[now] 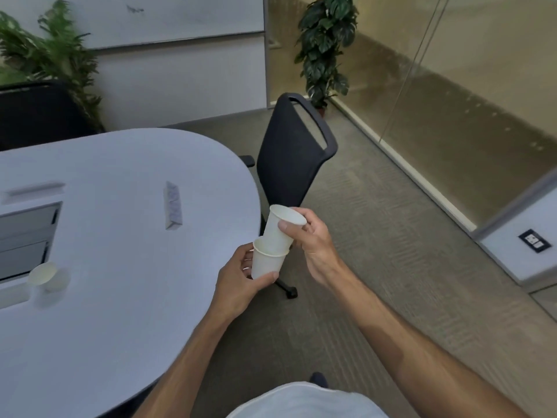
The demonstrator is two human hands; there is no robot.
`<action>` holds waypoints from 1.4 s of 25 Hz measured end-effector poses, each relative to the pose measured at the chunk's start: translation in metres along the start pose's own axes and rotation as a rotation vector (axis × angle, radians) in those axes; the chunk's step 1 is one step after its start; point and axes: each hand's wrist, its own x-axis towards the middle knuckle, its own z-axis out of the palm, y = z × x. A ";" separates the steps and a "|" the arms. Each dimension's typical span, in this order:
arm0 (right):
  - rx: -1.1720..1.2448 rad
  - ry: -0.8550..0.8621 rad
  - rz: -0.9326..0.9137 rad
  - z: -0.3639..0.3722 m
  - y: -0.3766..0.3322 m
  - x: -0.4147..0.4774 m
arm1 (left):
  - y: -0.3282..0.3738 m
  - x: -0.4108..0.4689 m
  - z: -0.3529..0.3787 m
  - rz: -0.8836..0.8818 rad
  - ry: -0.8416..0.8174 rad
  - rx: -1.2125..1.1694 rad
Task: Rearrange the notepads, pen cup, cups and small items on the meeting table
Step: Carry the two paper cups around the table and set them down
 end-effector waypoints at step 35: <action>0.108 0.160 0.053 -0.476 -0.196 0.498 | 0.240 0.587 0.354 -0.084 -0.146 -0.547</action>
